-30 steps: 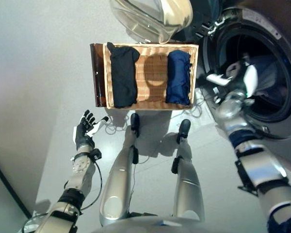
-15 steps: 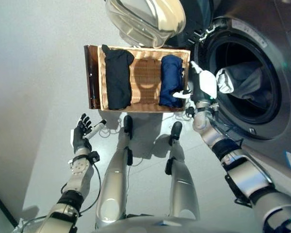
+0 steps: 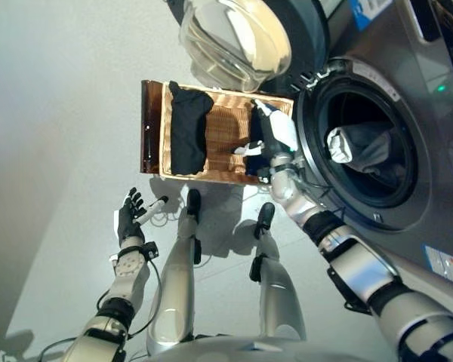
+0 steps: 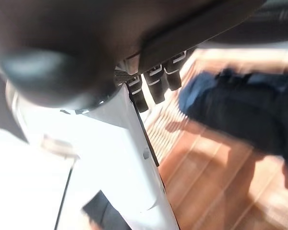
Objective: Pick up the clothes and place them into the washing machine
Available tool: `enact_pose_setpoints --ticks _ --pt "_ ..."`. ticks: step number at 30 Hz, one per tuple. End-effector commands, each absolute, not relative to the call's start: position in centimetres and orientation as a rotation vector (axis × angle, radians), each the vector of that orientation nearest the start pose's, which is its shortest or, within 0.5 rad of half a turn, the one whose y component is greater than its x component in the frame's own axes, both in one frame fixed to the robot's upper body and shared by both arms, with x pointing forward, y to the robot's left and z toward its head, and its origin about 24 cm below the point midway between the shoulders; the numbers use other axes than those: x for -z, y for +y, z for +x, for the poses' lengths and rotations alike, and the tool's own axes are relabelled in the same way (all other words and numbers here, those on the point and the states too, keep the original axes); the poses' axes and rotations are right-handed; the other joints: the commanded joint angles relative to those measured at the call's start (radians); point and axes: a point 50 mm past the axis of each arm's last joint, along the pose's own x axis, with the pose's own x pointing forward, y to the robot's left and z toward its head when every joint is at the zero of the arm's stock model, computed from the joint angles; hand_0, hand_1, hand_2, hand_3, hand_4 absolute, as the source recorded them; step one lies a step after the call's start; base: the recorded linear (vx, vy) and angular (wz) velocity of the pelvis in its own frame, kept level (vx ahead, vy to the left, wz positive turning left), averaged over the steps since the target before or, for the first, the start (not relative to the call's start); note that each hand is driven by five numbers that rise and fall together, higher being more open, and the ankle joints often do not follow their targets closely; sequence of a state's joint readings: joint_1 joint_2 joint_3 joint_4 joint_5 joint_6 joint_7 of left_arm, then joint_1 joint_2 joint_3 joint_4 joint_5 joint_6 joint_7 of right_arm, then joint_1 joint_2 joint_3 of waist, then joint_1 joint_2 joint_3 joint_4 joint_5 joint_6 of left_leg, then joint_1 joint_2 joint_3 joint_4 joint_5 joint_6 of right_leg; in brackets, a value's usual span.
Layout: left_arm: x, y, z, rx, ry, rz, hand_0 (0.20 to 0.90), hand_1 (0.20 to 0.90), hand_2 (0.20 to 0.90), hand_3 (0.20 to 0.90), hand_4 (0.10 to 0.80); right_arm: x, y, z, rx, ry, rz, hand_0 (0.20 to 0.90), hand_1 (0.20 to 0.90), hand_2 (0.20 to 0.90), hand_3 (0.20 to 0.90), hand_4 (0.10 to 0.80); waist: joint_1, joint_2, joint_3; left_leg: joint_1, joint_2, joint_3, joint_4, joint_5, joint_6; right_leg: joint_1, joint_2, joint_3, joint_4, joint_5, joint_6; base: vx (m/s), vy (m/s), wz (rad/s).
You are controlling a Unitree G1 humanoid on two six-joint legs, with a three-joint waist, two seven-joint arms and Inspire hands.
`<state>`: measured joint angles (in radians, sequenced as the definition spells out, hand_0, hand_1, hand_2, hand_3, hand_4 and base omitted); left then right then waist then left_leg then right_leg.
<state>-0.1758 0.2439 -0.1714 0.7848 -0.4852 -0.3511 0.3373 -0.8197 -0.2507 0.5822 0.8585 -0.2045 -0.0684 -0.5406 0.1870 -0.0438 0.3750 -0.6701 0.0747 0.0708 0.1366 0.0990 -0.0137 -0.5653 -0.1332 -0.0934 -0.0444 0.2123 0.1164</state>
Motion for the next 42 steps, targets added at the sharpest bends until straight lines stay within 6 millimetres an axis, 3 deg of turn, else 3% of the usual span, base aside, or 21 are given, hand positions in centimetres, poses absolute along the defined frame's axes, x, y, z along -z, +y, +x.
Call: enact_pose_setpoints --ticks 1,4,14,28,35,42 --pt "4.5 22.7 24.7 -0.468 0.245 -0.055 0.9 0.9 0.9 0.9 0.8 -13.9 -8.3 38.3 0.037 -0.426 -0.728 0.9 0.9 0.9 0.9 0.8 0.048 0.034 -0.014 0.121 -0.022 -0.014 -0.224 0.065 -0.051 0.116 0.022 0.008 0.027 -0.035 0.023 0.025 0.01 0.09" --pt "4.0 22.6 25.0 -0.465 0.221 -0.061 0.9 0.9 0.9 0.9 0.8 -14.0 -6.7 38.4 0.007 -0.398 -0.633 0.9 0.9 0.9 0.9 0.8 0.065 0.035 -0.007 0.12 -0.026 -0.021 -0.224 0.065 -0.052 0.128 0.018 0.001 0.019 -0.034 0.024 0.014 0.016 0.1" --pt "3.7 22.3 25.5 -0.467 0.211 -0.07 0.9 0.9 0.9 0.9 0.8 -13.9 -4.8 38.5 -0.046 -0.334 -0.528 0.9 0.9 0.9 0.9 0.8 0.081 0.035 0.001 0.11 -0.034 -0.032 -0.224 0.066 -0.053 0.14 0.013 -0.016 0.008 -0.028 0.026 0.005 0.011 0.05" --pt "2.2 21.9 26.4 -0.44 0.147 -0.118 0.9 0.9 0.9 0.9 0.8 -14.0 -5.8 39.8 0.031 -0.147 -0.156 0.9 0.9 0.9 0.9 0.8 0.115 0.043 0.035 0.088 -0.045 -0.049 -0.224 0.066 -0.055 0.15 0.006 -0.034 -0.003 -0.027 0.029 0.01 0.002 0.04" --pt "1.3 21.5 27.0 -0.421 0.109 -0.146 0.9 0.9 0.9 0.9 0.8 -14.7 -6.0 40.4 0.063 -0.102 -0.031 0.9 0.9 0.9 0.9 0.8 0.135 0.055 0.05 0.071 -0.053 -0.062 -0.224 0.065 -0.055 0.153 0.0 -0.046 -0.011 -0.026 0.032 0.002 0.006 0.05" --pt "0.5 21.1 27.6 -0.406 0.079 -0.157 0.9 0.9 0.9 0.9 0.8 -15.7 -6.0 40.8 0.065 -0.104 -0.022 0.9 0.9 0.9 0.9 0.8 0.15 0.06 0.066 0.055 -0.062 -0.077 -0.224 0.064 -0.056 0.156 -0.005 -0.062 -0.02 -0.025 0.037 0.006 0.003 0.08"
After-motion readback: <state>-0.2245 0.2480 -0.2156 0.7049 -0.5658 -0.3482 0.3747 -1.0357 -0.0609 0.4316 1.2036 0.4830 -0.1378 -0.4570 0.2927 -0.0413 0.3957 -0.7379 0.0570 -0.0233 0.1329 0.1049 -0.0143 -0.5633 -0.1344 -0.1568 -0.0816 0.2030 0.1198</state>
